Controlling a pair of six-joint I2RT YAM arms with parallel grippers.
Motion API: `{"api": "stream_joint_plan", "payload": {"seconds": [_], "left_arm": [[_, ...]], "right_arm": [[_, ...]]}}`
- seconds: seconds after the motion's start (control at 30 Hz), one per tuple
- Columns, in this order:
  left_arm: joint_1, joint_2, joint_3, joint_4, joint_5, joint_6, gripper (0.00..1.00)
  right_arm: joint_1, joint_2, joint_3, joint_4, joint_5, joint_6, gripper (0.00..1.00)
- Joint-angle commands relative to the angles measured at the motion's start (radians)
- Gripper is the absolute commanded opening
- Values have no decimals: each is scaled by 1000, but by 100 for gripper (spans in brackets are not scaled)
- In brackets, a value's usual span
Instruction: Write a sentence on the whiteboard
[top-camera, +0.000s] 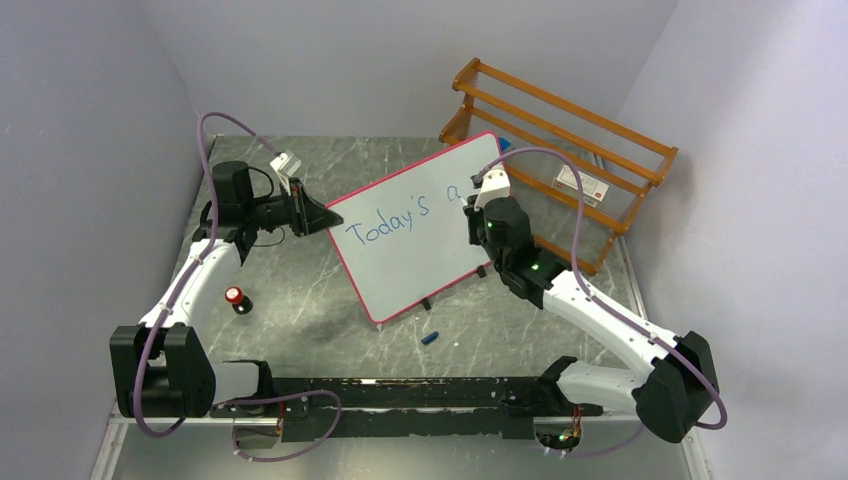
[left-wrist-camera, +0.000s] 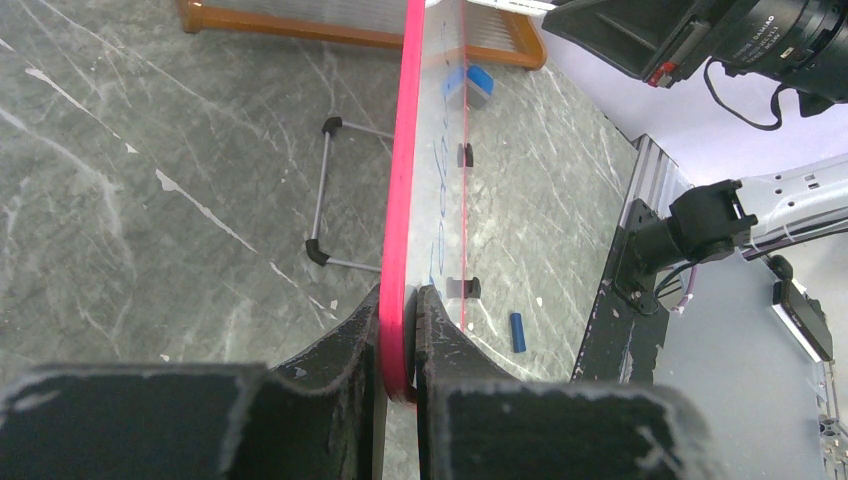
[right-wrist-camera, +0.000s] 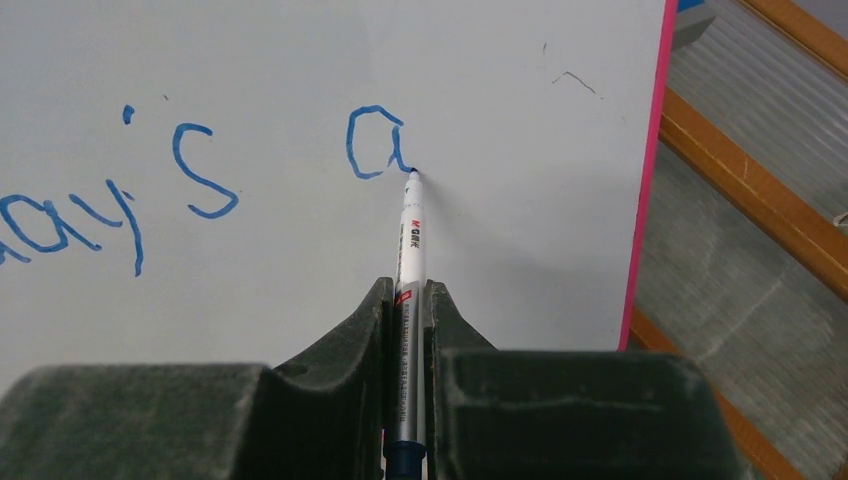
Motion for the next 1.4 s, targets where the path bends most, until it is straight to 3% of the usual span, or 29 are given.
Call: {"api": "stream_joint_plan", "payload": {"seconds": [0.0, 0.47, 0.83, 1.37], "left_arm": [[3, 3, -31, -46, -64, 75, 5], [3, 1, -32, -42, -84, 69, 5], [3, -18, -49, -22, -93, 51, 5], [3, -49, -72, 8, -121, 23, 5]], "right_arm": [[-9, -9, -6, -3, 38, 7, 0], [23, -106, 12, -78, -12, 13, 0], [239, -184, -29, -152, 115, 32, 0], [514, -209, -110, -124, 231, 99, 0]]}}
